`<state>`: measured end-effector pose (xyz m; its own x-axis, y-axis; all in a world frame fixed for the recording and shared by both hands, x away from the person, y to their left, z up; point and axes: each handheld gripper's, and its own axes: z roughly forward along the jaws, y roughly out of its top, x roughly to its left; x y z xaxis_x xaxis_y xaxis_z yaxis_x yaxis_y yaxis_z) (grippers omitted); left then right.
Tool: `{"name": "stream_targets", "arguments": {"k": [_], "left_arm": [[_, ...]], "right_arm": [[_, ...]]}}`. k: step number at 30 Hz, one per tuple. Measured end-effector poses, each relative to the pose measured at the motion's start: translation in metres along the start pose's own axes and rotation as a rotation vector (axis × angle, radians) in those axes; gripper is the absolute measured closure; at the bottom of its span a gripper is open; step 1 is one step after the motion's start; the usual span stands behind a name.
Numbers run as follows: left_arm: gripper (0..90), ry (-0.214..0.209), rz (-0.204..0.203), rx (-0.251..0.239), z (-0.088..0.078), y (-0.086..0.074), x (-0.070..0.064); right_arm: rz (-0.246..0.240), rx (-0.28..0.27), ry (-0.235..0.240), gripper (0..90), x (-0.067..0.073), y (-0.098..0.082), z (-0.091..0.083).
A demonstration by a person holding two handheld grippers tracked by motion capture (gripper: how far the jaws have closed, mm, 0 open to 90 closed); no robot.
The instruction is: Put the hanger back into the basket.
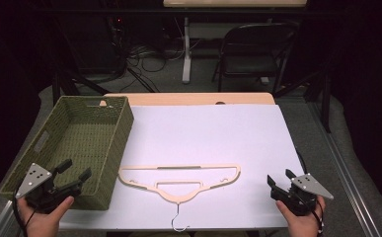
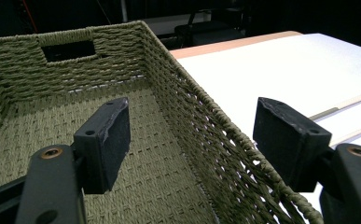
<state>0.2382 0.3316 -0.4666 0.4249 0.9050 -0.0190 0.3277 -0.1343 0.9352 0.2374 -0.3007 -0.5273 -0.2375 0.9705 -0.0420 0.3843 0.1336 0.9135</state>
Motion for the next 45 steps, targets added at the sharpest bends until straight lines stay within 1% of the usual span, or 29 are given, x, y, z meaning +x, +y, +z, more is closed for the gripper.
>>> {"name": "stream_targets", "arguments": {"k": [3,5,7,8,10,12,14,15,16,19,21,22,24,25,28,29,30,31,32,33,34,36,37,38,40,41,43,44,45], "left_arm": [[27.8,0.0,-0.002,-0.001,0.0,0.0,0.0],[27.8,0.001,-0.003,-0.001,-0.001,0.0,0.0],[27.8,0.003,-0.003,-0.003,-0.001,0.0,0.0],[27.8,0.001,-0.003,-0.004,-0.001,0.0,0.0],[27.8,0.002,-0.002,-0.005,-0.001,0.0,0.0],[27.8,0.0,-0.001,-0.006,-0.002,0.001,-0.001],[27.8,0.002,0.001,-0.006,-0.002,0.002,-0.001],[27.8,0.001,0.002,-0.01,-0.002,0.002,-0.002],[27.9,0.001,0.002,-0.01,-0.002,0.002,-0.002],[27.9,-0.001,0.004,-0.005,-0.002,0.002,-0.003],[27.9,-0.006,0.002,-0.007,0.0,0.003,-0.003],[27.9,-0.007,0.002,-0.008,0.0,0.003,-0.003],[28.0,-0.005,0.005,-0.005,0.0,0.003,-0.004],[28.0,-0.008,0.007,-0.004,0.0,0.003,-0.004],[28.0,-0.01,0.008,-0.002,0.001,0.003,-0.005],[28.1,-0.01,0.008,-0.002,0.001,0.003,-0.005],[28.1,-0.013,0.008,-0.003,0.001,0.003,-0.005],[28.2,-0.013,0.008,-0.003,0.001,0.003,-0.005],[28.2,-0.013,0.008,-0.003,0.001,0.003,-0.005],[28.2,-0.012,0.007,-0.003,0.001,0.003,-0.005],[28.2,-0.014,0.007,-0.003,0.001,0.003,-0.005],[28.2,-0.014,0.007,-0.003,0.001,0.003,-0.005],[28.2,-0.015,0.007,-0.003,0.001,0.003,-0.005],[28.3,-0.015,0.007,-0.003,0.001,0.003,-0.005],[28.4,-0.018,0.007,-0.004,0.001,0.003,-0.006],[28.4,-0.019,0.007,-0.004,0.001,0.003,-0.006],[28.4,-0.02,0.009,-0.001,0.001,0.003,-0.006],[28.4,-0.02,0.009,-0.001,0.001,0.003,-0.006],[28.4,-0.021,0.009,0.0,0.002,0.003,-0.006]], "right_arm": [[-0.014,-0.01,-0.001,32.3,0.001,0.0,0.001],[-0.047,-0.007,0.002,32.9,0.002,0.002,0.001],[-0.052,-0.003,0.01,32.9,0.003,0.003,0.001],[-0.053,0.005,0.025,34.6,0.004,0.004,0.001],[-0.06,0.001,0.032,34.9,0.005,0.004,0.002],[-0.071,0.029,0.054,36.0,0.007,0.005,0.003],[-0.069,0.027,0.059,36.0,0.008,0.005,0.004],[-0.084,0.046,0.069,38.6,0.009,0.007,0.004],[-0.084,0.046,0.069,38.6,0.009,0.007,0.004],[-0.111,0.045,0.086,39.7,0.011,0.012,0.004],[-0.139,0.058,0.106,40.3,0.013,0.015,0.004],[-0.159,0.071,0.131,40.7,0.014,0.018,0.004],[-0.196,0.081,0.16,40.7,0.017,0.026,0.007],[-0.196,0.081,0.16,40.7,0.017,0.026,0.007],[-0.202,0.091,0.2,41.0,0.023,0.04,0.011],[-0.202,0.091,0.2,41.0,0.023,0.04,0.011],[-0.199,0.098,0.232,41.5,0.027,0.049,0.014],[-0.199,0.098,0.232,41.5,0.027,0.049,0.014],[-0.199,0.1,0.245,42.4,0.029,0.054,0.016],[-0.207,0.104,0.255,42.5,0.031,0.058,0.017],[-0.232,0.119,0.27,42.6,0.035,0.068,0.019],[-0.237,0.121,0.275,42.6,0.037,0.071,0.021],[-0.253,0.126,0.291,42.6,0.042,0.079,0.024],[-0.253,0.126,0.291,42.6,0.042,0.079,0.024],[-0.275,0.146,0.317,42.8,0.051,0.089,0.03],[-0.275,0.146,0.317,42.8,0.051,0.089,0.03],[-0.315,0.168,0.34,42.9,0.06,0.098,0.035],[-0.315,0.168,0.34,42.9,0.06,0.098,0.035],[-0.338,0.182,0.351,42.9,0.067,0.103,0.039]]}}
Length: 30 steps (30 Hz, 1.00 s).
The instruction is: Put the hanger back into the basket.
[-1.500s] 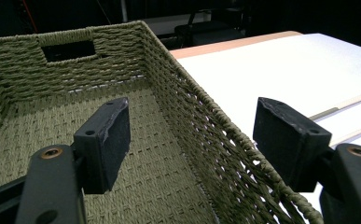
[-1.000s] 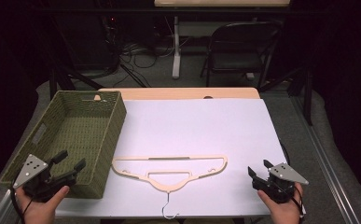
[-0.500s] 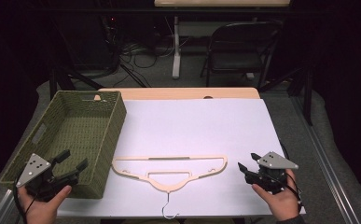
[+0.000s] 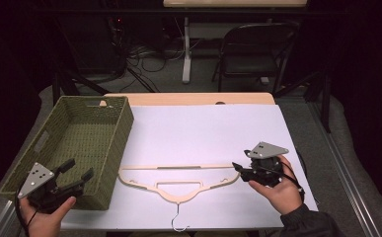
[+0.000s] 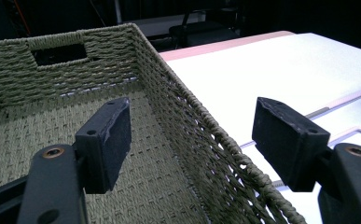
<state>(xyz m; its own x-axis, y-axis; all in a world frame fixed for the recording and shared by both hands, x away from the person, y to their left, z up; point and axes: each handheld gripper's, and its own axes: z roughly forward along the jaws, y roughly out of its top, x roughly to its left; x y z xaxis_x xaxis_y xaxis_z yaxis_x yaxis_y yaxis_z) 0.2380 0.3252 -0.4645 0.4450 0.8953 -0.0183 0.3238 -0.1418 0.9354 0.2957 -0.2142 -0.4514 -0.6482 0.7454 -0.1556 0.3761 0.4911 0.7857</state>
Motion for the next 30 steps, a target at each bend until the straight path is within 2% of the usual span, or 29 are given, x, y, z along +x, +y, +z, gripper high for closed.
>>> {"name": "stream_targets", "arguments": {"k": [7,11,16,18,19,22,23,26,30], "left_arm": [[28.5,0.0,0.004,0.003,0.001,0.0,-0.001],[28.5,0.0,0.004,0.003,0.001,0.0,-0.001],[28.5,-0.002,0.005,0.003,0.001,0.0,-0.001],[28.5,-0.002,0.004,0.003,0.001,0.0,-0.001],[28.5,-0.003,0.005,0.005,0.001,0.0,-0.001],[28.5,-0.002,0.004,0.005,0.001,0.0,-0.001],[28.6,-0.001,0.004,0.005,0.0,0.0,0.0],[28.6,-0.002,0.004,0.003,0.0,0.0,0.0],[28.6,-0.002,0.005,0.005,0.0,-0.001,-0.001]], "right_arm": [[-0.048,0.031,0.041,43.5,0.005,0.019,0.013],[-0.094,0.07,0.092,43.5,0.01,0.036,0.027],[-0.12,0.077,0.121,43.6,0.015,0.047,0.037],[-0.134,0.087,0.134,43.6,0.02,0.053,0.042],[-0.158,0.091,0.147,43.8,0.025,0.058,0.049],[-0.167,0.09,0.167,44.4,0.03,0.063,0.055],[-0.194,0.112,0.175,44.9,0.034,0.068,0.061],[-0.215,0.115,0.196,46.0,0.04,0.075,0.07],[-0.248,0.148,0.219,47.5,0.048,0.081,0.083]]}}
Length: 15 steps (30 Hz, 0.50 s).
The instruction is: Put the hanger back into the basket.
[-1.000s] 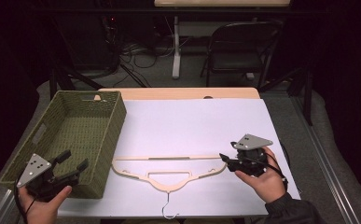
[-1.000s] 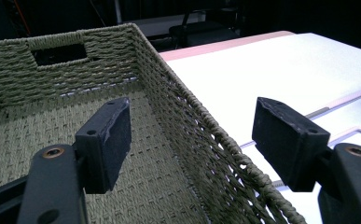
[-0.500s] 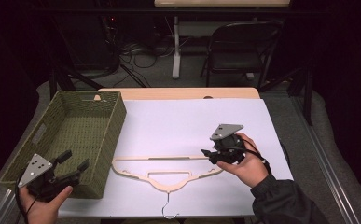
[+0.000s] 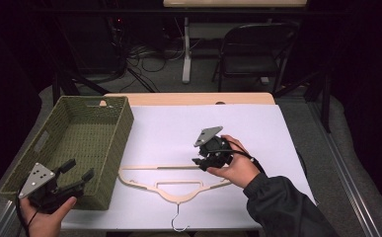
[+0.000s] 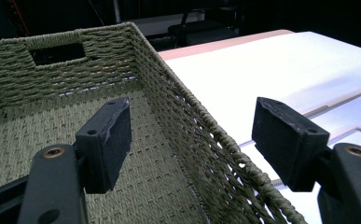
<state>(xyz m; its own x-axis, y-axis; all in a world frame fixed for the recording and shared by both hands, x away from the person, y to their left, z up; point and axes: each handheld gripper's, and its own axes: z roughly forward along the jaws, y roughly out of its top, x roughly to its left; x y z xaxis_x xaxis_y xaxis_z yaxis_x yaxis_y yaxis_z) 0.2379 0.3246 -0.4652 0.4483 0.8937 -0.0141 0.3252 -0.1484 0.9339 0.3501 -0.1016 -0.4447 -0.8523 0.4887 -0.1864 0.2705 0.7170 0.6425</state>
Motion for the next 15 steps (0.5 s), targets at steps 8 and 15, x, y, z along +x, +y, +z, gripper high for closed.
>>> {"name": "stream_targets", "arguments": {"k": [8,15], "left_arm": [[28.7,0.001,-0.001,0.001,0.0,0.0,0.0],[28.7,-0.002,-0.002,0.0,0.0,-0.001,0.0]], "right_arm": [[-0.067,0.059,0.051,51.1,0.002,0.015,0.018],[-0.124,0.134,0.096,55.0,0.007,0.027,0.029]]}}
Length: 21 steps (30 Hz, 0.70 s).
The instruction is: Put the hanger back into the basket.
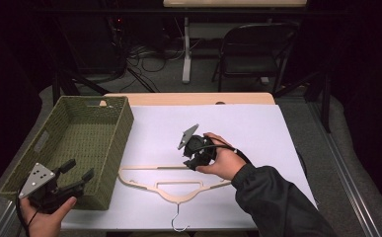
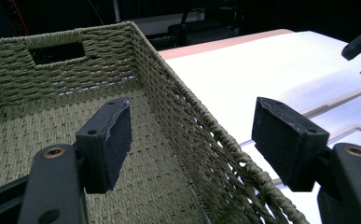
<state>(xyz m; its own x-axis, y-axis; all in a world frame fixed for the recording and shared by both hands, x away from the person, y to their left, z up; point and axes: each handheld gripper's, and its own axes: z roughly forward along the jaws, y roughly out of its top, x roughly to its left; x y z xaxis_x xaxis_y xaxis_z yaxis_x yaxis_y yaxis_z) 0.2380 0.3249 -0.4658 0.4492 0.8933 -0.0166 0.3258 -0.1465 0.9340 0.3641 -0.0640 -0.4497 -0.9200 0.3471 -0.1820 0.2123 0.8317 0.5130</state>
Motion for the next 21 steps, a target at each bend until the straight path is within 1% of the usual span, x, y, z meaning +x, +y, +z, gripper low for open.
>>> {"name": "stream_targets", "arguments": {"k": [4,5,6,8,10,11,13,14,15,17,20,21], "left_arm": [[28.8,-0.002,0.004,0.0,0.0,0.0,-0.001],[28.8,-0.003,0.004,0.0,0.0,0.0,-0.001],[28.8,-0.003,0.005,0.0,0.0,0.001,-0.001],[28.8,-0.004,0.004,0.0,0.0,0.0,-0.001],[28.8,-0.003,0.003,-0.002,0.0,0.0,-0.001],[28.8,-0.003,0.003,-0.004,0.0,0.0,-0.001],[28.8,-0.002,0.003,-0.002,0.0,0.0,-0.001],[28.8,-0.002,0.003,-0.001,0.0,0.0,-0.001],[28.9,-0.002,0.004,-0.001,0.001,0.0,-0.001],[28.9,-0.003,0.004,-0.002,0.0,0.0,-0.001],[28.9,-0.003,0.004,-0.002,0.0,0.0,-0.001],[28.9,-0.003,0.004,-0.003,0.0,0.0,-0.001]], "right_arm": [[-0.007,0.018,0.036,57.1,0.0,0.004,0.007],[-0.023,0.02,0.045,57.3,0.0,0.005,0.009],[-0.016,0.02,0.05,57.3,0.0,0.006,0.012],[-0.029,0.034,0.057,56.7,0.0,0.007,0.017],[-0.034,0.049,0.078,56.3,0.0,0.007,0.023],[-0.023,0.068,0.086,56.1,0.0,0.007,0.026],[-0.032,0.078,0.091,56.1,-0.001,0.008,0.031],[-0.032,0.086,0.104,56.1,-0.001,0.008,0.035],[-0.032,0.092,0.109,56.1,-0.002,0.008,0.037],[-0.052,0.11,0.11,56.2,-0.002,0.009,0.043],[-0.059,0.127,0.115,56.6,0.0,0.008,0.047],[-0.08,0.135,0.113,56.8,0.0,0.008,0.049]]}}
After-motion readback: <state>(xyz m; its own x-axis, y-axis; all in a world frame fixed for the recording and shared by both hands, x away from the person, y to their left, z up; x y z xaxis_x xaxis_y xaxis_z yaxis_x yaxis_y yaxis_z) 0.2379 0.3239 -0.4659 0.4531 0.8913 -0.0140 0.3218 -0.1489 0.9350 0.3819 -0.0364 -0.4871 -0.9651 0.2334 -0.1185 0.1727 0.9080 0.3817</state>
